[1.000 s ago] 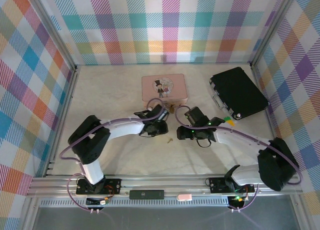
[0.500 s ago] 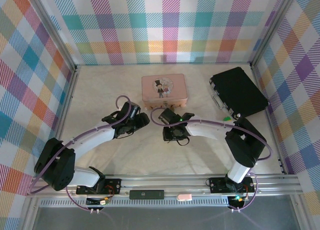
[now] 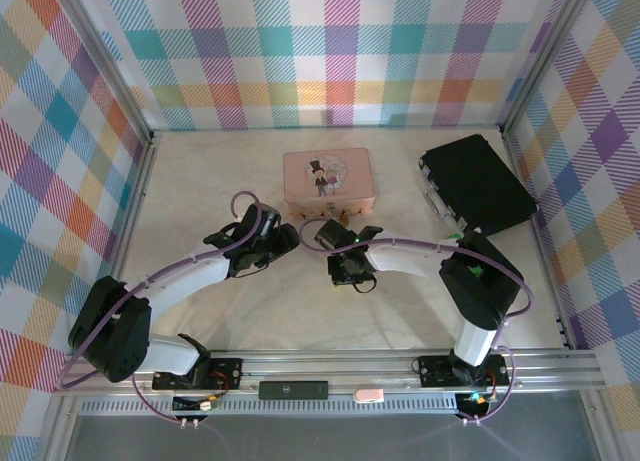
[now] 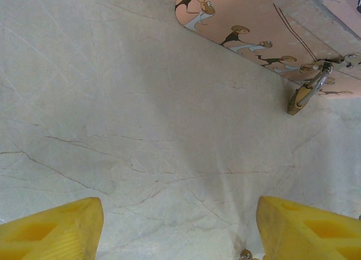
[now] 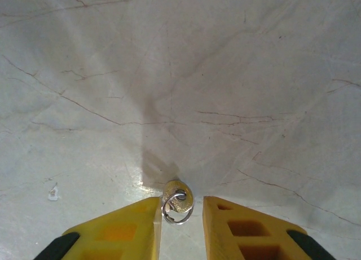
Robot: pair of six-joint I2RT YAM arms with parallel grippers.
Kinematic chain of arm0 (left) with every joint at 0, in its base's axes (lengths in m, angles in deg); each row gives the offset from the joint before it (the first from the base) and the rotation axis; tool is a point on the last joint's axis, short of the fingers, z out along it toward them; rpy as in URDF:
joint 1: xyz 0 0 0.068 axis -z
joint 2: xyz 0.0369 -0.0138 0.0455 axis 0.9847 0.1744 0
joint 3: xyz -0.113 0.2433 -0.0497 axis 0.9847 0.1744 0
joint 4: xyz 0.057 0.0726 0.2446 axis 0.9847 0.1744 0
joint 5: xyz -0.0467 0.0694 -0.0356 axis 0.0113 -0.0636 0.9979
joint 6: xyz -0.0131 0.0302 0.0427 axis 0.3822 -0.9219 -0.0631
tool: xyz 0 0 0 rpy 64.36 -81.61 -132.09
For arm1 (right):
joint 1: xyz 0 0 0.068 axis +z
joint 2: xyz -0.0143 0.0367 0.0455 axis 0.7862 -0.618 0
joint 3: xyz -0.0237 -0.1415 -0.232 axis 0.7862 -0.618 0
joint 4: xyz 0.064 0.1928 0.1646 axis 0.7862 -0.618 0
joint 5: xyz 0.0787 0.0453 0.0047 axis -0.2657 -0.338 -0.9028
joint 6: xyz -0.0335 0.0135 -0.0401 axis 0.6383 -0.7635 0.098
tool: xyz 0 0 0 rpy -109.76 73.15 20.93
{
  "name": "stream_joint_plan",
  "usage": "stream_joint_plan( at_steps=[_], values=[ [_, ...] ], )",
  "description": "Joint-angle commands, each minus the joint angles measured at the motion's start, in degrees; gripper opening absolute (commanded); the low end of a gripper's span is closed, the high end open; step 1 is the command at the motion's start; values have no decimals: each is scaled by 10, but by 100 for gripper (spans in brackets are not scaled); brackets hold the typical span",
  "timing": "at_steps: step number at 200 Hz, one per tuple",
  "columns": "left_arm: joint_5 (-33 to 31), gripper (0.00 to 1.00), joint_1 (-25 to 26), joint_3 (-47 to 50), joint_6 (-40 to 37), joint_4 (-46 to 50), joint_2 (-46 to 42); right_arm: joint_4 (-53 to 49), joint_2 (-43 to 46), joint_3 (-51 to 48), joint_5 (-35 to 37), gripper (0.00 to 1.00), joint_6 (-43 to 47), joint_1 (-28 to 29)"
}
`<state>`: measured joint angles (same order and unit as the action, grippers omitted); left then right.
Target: Unlock a padlock with a key
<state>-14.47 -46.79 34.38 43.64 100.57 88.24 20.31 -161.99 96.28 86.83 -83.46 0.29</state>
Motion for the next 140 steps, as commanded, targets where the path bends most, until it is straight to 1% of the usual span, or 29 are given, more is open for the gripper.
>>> stream_joint_plan(
  at_steps=[1, 28, 38, 47, 60, 69, 83, 88, 115, 140],
  values=[
    [2, 72, -5, 11, 10, -3, -16, -2, -16, -12, -7, 27, -12, 2],
    [2, 72, -5, 13, 15, -2, -17, 4, -22, -17, -10, 26, -15, 2],
    [2, 72, -5, 14, 18, -3, -17, 7, -24, -19, -11, 25, -16, 2],
    [3, 72, -5, 14, 19, -3, -16, 9, -24, -21, -13, 21, -17, 2],
    [4, 72, -5, 15, 19, -5, -15, 14, -25, -23, -19, 10, -14, 2],
    [4, 71, -5, 17, 20, -6, -12, 12, -25, -20, -26, 5, -12, 2],
    [8, 71, -5, 21, 22, -7, -7, 11, -23, -18, -33, 2, -13, 1],
    [11, 71, -5, 22, 22, -9, -6, 10, -21, -19, -34, 0, -14, 1],
    [19, 71, -4, 35, 35, -22, -7, 11, 8, -28, -46, 0, -29, -10],
    [20, 71, -3, 33, 34, -24, -6, 21, 54, -46, -64, 0, -46, -34]
  ],
)
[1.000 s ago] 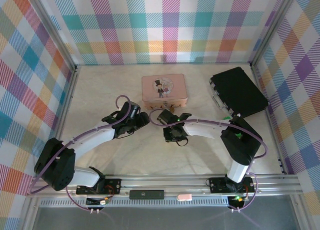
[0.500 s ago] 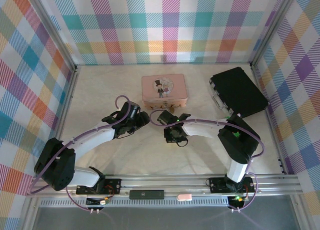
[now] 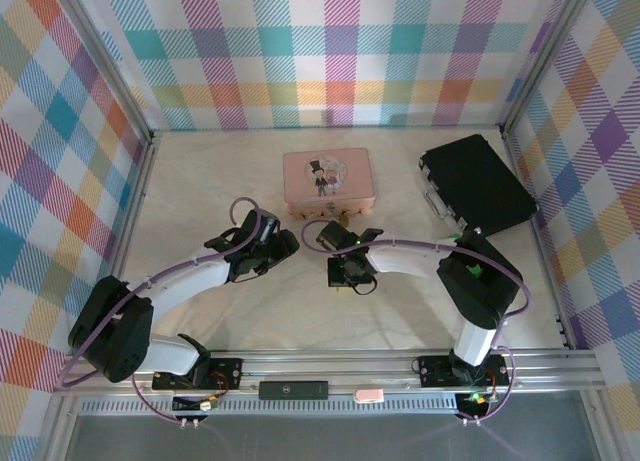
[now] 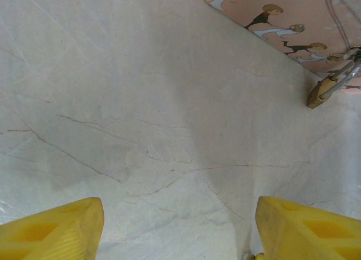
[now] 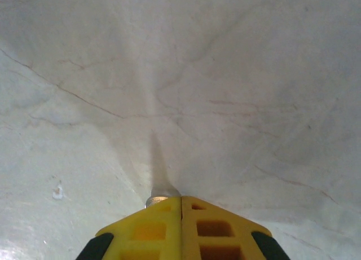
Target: Unlock a padlock with a key
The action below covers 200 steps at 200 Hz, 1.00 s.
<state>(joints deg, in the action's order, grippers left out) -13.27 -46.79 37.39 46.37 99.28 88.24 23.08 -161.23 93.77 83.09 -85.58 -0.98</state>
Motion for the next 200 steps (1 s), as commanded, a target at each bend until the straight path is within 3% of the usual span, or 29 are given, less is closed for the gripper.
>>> stream_joint_plan(
  at_steps=[1, 50, 70, 81, 140, 200],
  values=[
    [8, 71, -3, 3, 6, -11, -5, -5, 48, -22, -28, 0, -25, -22],
    [36, 71, 6, -6, 8, -43, 12, 39, 119, -65, -83, 0, -63, -72],
    [42, 71, 15, -16, 10, -50, 25, 46, 112, -56, -95, 0, -22, -73],
    [42, 70, 17, -19, 12, -52, 31, 23, 93, -34, -99, 9, 7, -69],
    [20, 71, 16, -19, 15, -40, 26, -122, -4, 67, 5, 33, 89, 8],
    [8, 71, 14, -19, 8, -15, 13, -147, -61, 89, 49, 33, 70, 25]
  ],
)
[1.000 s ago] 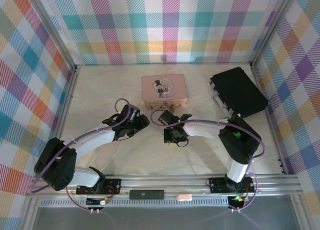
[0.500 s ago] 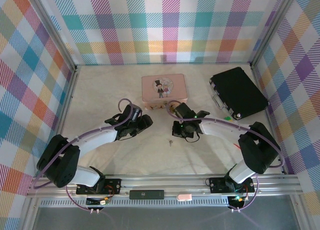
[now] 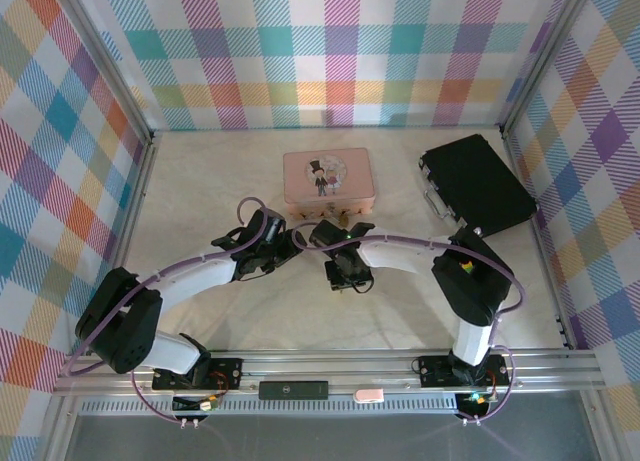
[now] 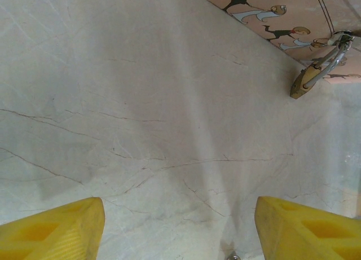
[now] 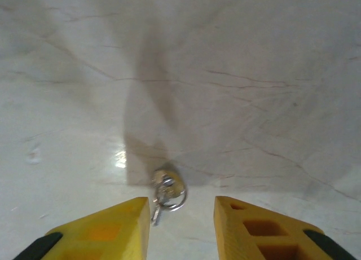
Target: Unlock a padlock with a key
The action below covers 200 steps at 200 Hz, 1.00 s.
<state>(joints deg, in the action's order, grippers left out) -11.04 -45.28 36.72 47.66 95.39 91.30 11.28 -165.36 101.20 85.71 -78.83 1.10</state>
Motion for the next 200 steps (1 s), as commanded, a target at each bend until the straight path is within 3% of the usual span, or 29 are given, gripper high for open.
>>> stream_joint_plan(
  at_steps=[1, 37, 112, 149, 200],
  values=[
    [-14, 71, -1, -12, -5, 25, -18, -28, -20, 14, 23, 33, 2, 4],
    [-18, 71, -2, -12, -4, 22, -19, 5, -32, 0, 8, 29, -22, 4],
    [-19, 71, -5, -7, -3, 23, -27, 21, -16, -41, 1, 9, -66, -9],
    [-14, 71, -5, -3, -1, 16, -29, 48, 27, -71, -32, 0, -82, -39],
    [15, 71, -3, 2, 1, -18, -35, 117, 114, -121, -115, 0, -123, -109]
  ],
)
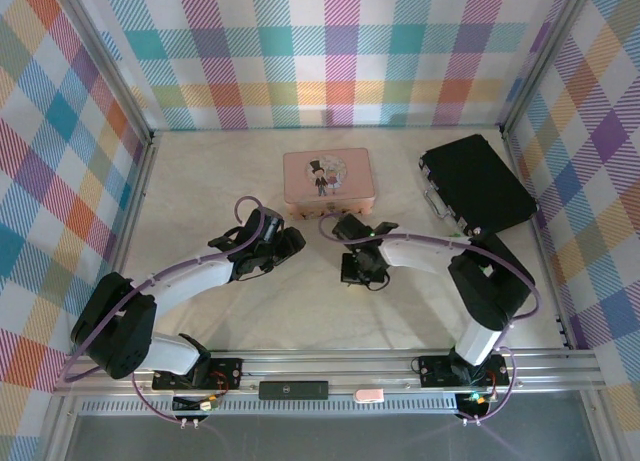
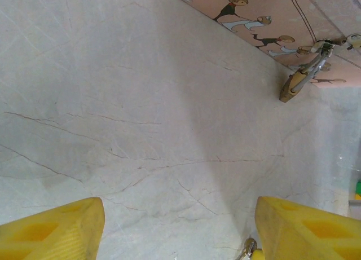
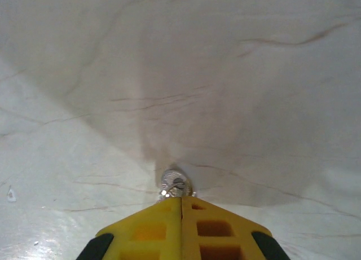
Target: Unlock a padlock with a key
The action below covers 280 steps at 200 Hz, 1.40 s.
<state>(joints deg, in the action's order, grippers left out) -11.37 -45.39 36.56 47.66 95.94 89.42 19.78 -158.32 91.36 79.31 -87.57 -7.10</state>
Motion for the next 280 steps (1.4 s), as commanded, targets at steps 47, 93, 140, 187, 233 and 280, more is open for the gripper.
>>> stream_joint_plan(
  at_steps=[47, 93, 140, 187, 233, 280],
  values=[
    [35, 70, 6, 4, 2, -45, -14, 83, 81, -50, -92, 0, -50, -60],
    [38, 70, 8, 8, 7, -53, -6, -27, 15, 29, -31, 28, 116, -29],
    [27, 70, 8, 11, 8, -43, -17, -83, -52, 64, 25, 36, 183, 7],
    [18, 70, 8, 10, 6, -31, -26, -95, -83, 62, 61, 34, 168, 14],
    [17, 69, 8, 9, 7, -29, -29, -83, -91, 39, 49, 17, 126, 13],
    [15, 70, 7, 12, 6, -26, -34, -66, -62, 33, -2, 8, 95, 1]
  ],
)
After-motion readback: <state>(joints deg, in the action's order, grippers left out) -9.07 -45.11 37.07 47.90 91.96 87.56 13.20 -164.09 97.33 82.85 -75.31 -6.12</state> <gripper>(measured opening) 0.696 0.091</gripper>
